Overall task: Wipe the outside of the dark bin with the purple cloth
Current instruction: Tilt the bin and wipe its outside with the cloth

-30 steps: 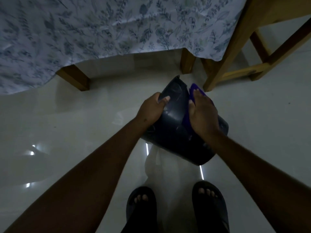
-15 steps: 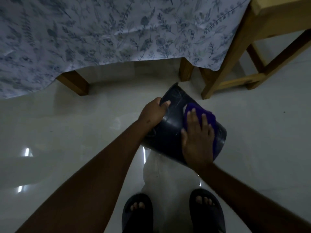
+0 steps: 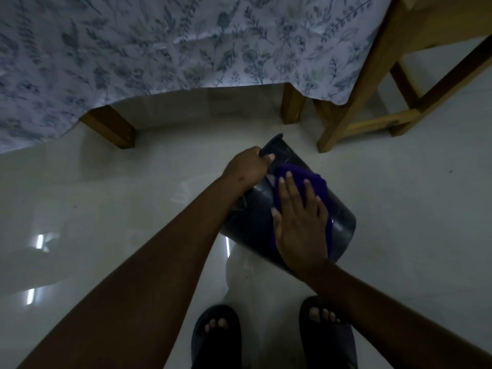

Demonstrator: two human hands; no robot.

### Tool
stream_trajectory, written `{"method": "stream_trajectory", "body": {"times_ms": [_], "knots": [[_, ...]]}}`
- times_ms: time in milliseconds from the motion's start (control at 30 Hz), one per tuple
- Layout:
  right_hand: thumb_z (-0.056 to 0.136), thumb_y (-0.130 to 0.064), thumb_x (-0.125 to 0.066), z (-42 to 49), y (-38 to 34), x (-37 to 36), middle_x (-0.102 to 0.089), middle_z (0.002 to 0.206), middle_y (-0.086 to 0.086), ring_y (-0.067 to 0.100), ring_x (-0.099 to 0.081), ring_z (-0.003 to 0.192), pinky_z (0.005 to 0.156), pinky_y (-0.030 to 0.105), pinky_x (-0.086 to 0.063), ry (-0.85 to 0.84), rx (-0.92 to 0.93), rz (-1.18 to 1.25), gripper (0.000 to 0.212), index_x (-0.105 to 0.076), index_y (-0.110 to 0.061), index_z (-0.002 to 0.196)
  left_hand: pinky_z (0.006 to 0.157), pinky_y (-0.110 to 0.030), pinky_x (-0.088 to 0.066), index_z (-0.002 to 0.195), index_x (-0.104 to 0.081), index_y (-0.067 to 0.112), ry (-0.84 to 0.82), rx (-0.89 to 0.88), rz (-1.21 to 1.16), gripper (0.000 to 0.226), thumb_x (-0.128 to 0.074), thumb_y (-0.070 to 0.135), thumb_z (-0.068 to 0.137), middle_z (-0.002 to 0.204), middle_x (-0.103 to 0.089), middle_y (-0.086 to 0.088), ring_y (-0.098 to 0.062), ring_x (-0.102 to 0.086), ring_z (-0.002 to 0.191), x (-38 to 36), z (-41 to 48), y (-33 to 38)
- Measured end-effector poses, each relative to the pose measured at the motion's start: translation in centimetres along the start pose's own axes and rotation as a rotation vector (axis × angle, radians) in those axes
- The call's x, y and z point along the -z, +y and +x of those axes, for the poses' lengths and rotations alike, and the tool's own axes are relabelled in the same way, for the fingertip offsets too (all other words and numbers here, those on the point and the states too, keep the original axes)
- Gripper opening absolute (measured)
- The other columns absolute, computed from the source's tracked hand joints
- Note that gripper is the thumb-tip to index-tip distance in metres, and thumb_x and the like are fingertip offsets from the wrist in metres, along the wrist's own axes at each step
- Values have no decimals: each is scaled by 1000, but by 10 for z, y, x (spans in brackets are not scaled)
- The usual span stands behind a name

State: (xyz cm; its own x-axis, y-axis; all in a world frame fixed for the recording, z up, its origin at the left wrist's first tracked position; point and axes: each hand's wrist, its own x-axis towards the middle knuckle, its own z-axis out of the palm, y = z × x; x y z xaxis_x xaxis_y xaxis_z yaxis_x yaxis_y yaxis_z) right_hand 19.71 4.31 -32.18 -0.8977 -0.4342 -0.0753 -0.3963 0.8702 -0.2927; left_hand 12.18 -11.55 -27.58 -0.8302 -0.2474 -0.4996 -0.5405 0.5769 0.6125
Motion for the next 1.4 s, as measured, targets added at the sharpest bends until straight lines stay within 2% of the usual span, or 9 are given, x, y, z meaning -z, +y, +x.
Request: {"method": "stream_trajectory", "body": {"times_ms": [233, 333, 500, 700, 900, 967, 1100, 1267, 1400], "knots": [[102, -32, -31, 82, 34, 16, -42, 151, 7, 25, -40, 137, 111, 39, -30, -12, -146, 270, 49, -37, -14, 147, 62, -21, -41, 112, -58, 8, 42, -84, -111, 31, -42, 33, 100, 98, -61, -5, -19, -57, 86, 6, -29, -23], [101, -36, -28, 50, 29, 11, -36, 154, 7, 27, -35, 141, 113, 45, -31, 10, -160, 193, 54, -28, -14, 150, 62, -25, -41, 106, -57, 10, 120, -105, -17, 35, -36, 38, 101, 93, -64, -5, -19, -59, 81, -1, -40, -41], [99, -45, -20, -12, -4, -6, -13, 163, 4, 29, -11, 149, 117, 50, -14, -21, -33, 22, 62, -13, -18, 154, 57, -20, -37, 99, -51, 17, 170, -118, 60, 26, -35, 37, 102, 84, -57, 0, -7, -51, 67, -6, -24, -32], [103, -37, -26, 82, 34, 28, -54, 138, 12, 30, -52, 124, 102, 40, -36, -135, -338, 386, 46, -39, -18, 143, 55, -20, -35, 102, -55, 11, 161, -124, 46, 33, -35, 37, 102, 86, -58, -1, -15, -53, 74, -5, -22, -33], [99, -41, -23, -7, -1, -3, -19, 161, 5, 27, -15, 148, 116, 50, -19, -7, -72, 84, 60, -13, -18, 154, 59, -27, -36, 101, -54, 13, 143, -133, 76, 31, -36, 38, 101, 88, -59, -3, -19, -54, 77, -5, -12, -33], [100, -38, -25, 23, 3, 1, -26, 159, 6, 26, -24, 146, 116, 48, -25, 19, -37, 121, 57, -18, -17, 153, 62, -27, -37, 102, -55, 11, 149, -147, 70, 32, -35, 37, 102, 89, -59, -3, -18, -55, 78, -6, -16, -35], [102, -34, -30, 75, 33, 16, -54, 138, 11, 27, -54, 122, 102, 41, -39, -103, -283, 413, 46, -36, -17, 144, 62, -28, -37, 97, -55, 10, 173, -145, 61, 33, -36, 37, 101, 86, -59, -4, -20, -55, 76, -6, -25, -41], [96, -40, -27, -12, 5, -1, -22, 160, 5, 28, -18, 147, 115, 49, -21, -33, -55, 85, 63, -16, -16, 153, 55, -25, -35, 91, -52, 12, 196, -120, 68, 32, -36, 38, 101, 81, -57, -3, -19, -53, 73, -7, -21, -45], [99, -40, -25, 8, 1, -3, -16, 162, 2, 27, -13, 149, 116, 48, -17, -2, 46, 56, 59, -15, -19, 154, 56, -23, -36, 91, -54, 14, 238, -170, 41, 31, -38, 38, 101, 79, -58, 0, -15, -54, 70, -9, -24, -45]]}}
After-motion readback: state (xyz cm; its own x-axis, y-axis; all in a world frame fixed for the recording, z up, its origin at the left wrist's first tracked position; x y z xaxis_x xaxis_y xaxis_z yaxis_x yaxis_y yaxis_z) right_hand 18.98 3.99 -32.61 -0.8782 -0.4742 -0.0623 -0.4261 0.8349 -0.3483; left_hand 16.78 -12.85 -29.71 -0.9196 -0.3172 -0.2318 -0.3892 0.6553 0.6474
